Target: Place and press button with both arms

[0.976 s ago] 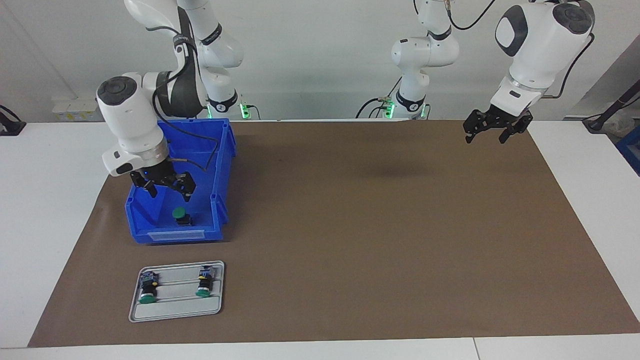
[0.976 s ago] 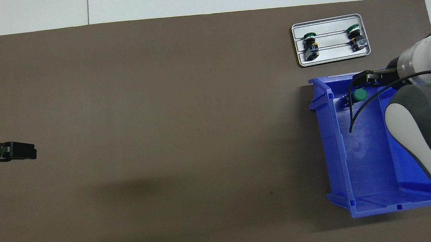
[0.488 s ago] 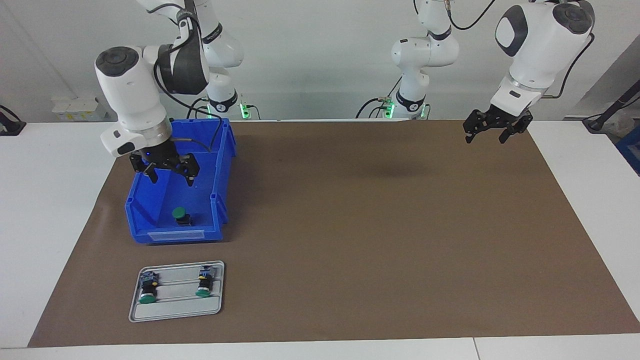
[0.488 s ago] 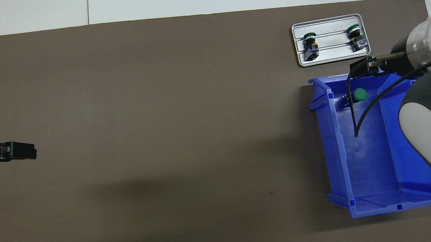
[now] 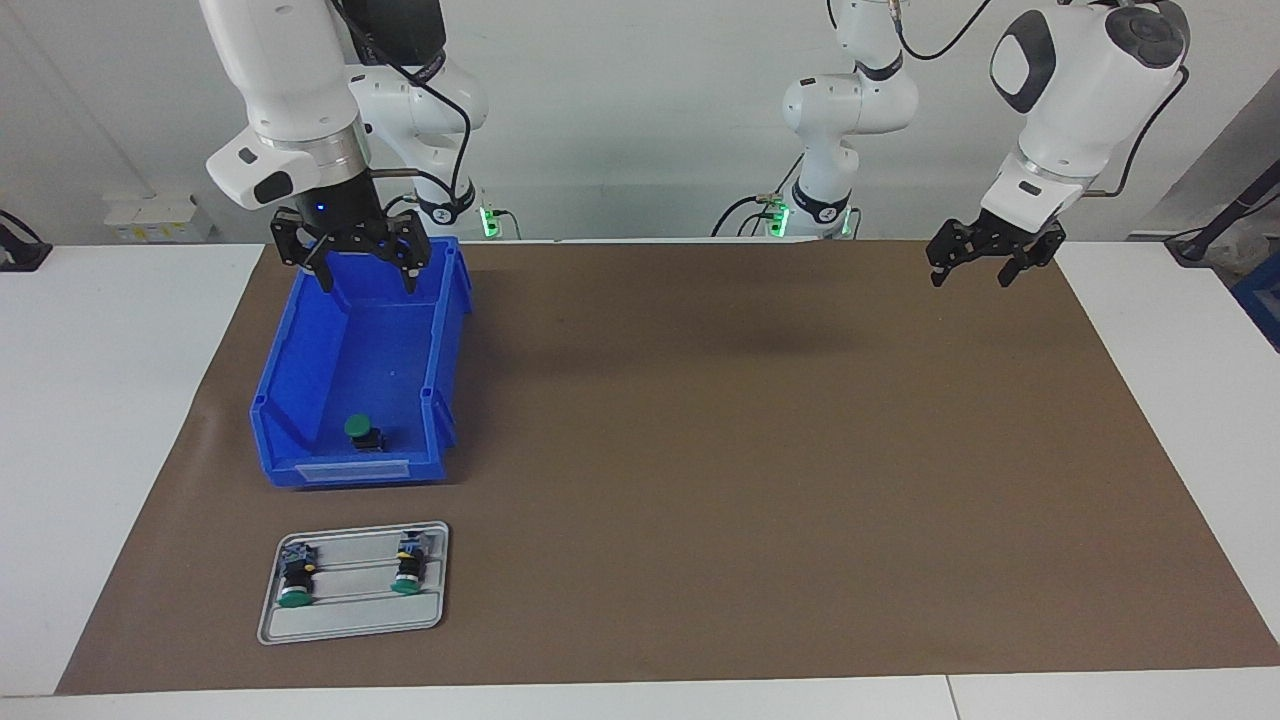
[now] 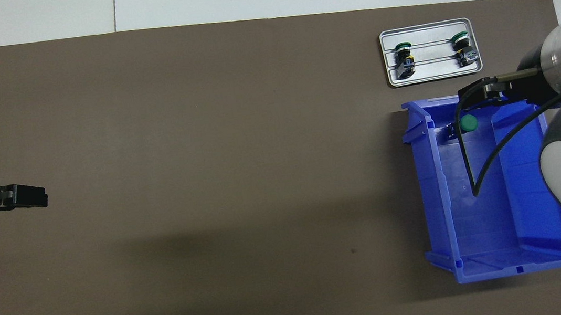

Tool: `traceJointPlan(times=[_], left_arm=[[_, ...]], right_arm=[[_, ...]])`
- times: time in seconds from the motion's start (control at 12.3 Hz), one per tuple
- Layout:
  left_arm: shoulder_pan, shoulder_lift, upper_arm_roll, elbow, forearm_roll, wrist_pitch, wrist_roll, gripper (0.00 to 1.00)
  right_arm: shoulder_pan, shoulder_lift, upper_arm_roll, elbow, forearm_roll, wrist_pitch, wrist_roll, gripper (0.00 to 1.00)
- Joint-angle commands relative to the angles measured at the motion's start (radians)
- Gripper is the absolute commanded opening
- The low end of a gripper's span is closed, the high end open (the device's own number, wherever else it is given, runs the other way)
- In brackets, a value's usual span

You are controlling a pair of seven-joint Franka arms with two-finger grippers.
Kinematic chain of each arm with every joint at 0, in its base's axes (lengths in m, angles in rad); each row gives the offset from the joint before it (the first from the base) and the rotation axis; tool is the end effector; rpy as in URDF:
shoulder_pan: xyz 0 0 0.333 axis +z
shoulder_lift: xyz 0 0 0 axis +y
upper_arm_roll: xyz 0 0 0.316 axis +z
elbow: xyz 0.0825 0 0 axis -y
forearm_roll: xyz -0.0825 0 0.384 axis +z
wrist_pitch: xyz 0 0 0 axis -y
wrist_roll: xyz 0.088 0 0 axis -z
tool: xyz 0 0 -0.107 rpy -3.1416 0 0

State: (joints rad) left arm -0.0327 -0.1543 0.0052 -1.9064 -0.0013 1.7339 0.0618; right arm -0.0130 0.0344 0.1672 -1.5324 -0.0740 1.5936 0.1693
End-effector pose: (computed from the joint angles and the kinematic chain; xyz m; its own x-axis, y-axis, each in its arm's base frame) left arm 0.5114 -0.0140 0.5612 0.9959 -0.0890 -0.0180 -0.0890 -0.9960 0.0032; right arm 0.5624 0.0778 0.6259 0.9992 -0.0134 0.0383 -0.0158 -0.9979 0.0627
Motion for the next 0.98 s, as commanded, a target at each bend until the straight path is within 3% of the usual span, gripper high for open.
traceJointPlan(times=[0.0,0.89], left_arm=[[0.005,-0.025,-0.001,-0.022,0.000,0.003,0.009,1.00],[0.005,-0.024,-0.001,-0.022,0.000,0.003,0.009,1.00]], right_arm=[[-0.019,-0.004,0.003,0.009,0.030,-0.026,0.012,0.99],[-0.039,-0.021,-0.005,0.009,0.033,-0.040,0.001,1.00]])
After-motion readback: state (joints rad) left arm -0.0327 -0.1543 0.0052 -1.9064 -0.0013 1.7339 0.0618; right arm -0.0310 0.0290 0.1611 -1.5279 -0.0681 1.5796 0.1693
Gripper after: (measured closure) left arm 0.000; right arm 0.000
